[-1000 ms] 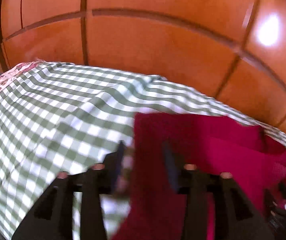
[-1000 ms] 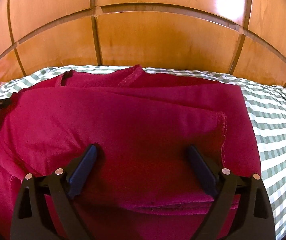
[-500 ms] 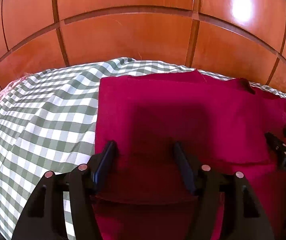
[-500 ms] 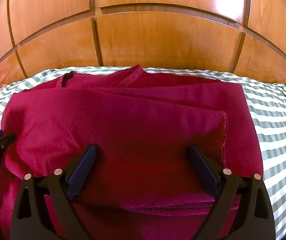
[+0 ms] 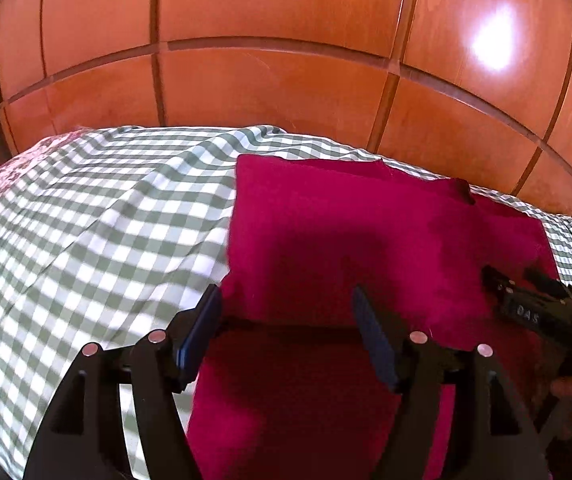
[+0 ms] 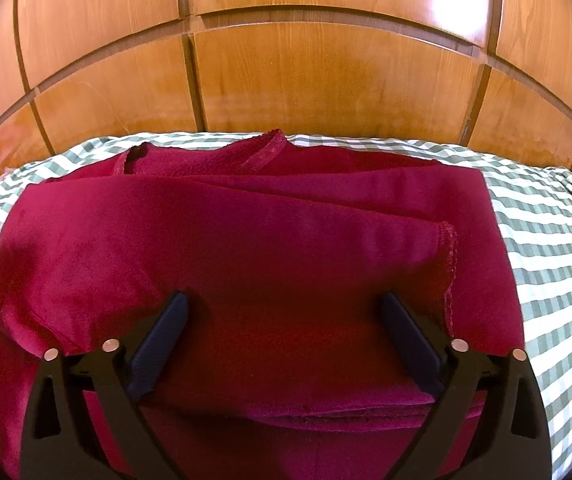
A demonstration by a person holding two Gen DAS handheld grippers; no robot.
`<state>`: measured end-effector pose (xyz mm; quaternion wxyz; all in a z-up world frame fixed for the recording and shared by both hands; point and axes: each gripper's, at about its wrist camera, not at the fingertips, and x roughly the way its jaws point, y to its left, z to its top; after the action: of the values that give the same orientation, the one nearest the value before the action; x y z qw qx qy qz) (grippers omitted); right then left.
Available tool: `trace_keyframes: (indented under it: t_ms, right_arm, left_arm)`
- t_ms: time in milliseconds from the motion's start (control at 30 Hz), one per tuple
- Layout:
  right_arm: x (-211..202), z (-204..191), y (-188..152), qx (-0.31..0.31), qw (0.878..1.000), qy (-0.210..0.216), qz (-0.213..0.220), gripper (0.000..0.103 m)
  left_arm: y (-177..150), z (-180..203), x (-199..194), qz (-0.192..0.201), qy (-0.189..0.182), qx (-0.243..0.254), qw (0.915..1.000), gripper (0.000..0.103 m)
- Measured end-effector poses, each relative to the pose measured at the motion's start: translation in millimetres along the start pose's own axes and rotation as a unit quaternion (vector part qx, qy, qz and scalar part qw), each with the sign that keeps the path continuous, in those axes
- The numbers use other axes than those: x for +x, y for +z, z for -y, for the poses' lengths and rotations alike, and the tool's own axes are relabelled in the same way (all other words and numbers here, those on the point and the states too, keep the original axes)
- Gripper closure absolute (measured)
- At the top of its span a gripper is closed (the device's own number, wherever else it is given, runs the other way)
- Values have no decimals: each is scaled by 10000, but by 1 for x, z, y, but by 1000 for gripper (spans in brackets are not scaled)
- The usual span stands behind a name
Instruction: Fold small clothes
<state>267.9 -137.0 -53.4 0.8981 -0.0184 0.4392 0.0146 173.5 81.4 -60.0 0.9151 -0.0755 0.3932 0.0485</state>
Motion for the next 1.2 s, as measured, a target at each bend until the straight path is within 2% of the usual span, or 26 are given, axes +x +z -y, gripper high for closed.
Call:
trace_keyframes:
  t_ms: [133,300,567,667,833,933,1000,1067,1167,1200]
  right_arm:
    - [-16,4,-2,186,9997,109,-96,4]
    - [-47,10,-22,225,9996,129,-102,4]
    - [-71,33,-72,334,9969,198,-691,4]
    - [-84,39,-87,284,9969,207,-700,4]
    - [-111,65,-103,529,9962,207,-660,4]
    - [-121,86,-113,690,9953,0,-686,4]
    - [-127,106,-125,913,9925,-59,-806,4]
    - [-132,122,-141,1162,9880,117,-1013,4]
    - [-146,132,-165,1308,9828,428,-1231,8]
    - [-151,131,-171,1282,9821,486,-1291,13]
  left_arm:
    - [-12,-6,-21,59,10,-27,10000,30]
    - [-28,-17,-35,28,24,-119,9999,30]
    - [-48,-32,-51,-52,4,-151,9999,27]
    - [-57,-38,-52,-185,-35,-188,9996,23]
    - [-81,-50,-54,-586,-236,-142,9979,22]
    - [-102,-57,-62,-837,-485,2,9953,25]
    - [-117,-59,-68,-978,-674,99,9929,33]
    - [-131,-60,-77,-1145,-920,245,9889,44]
    - [-147,-60,-93,-1260,-1194,492,9836,46]
    - [-151,-60,-97,-1297,-1257,563,9819,46]
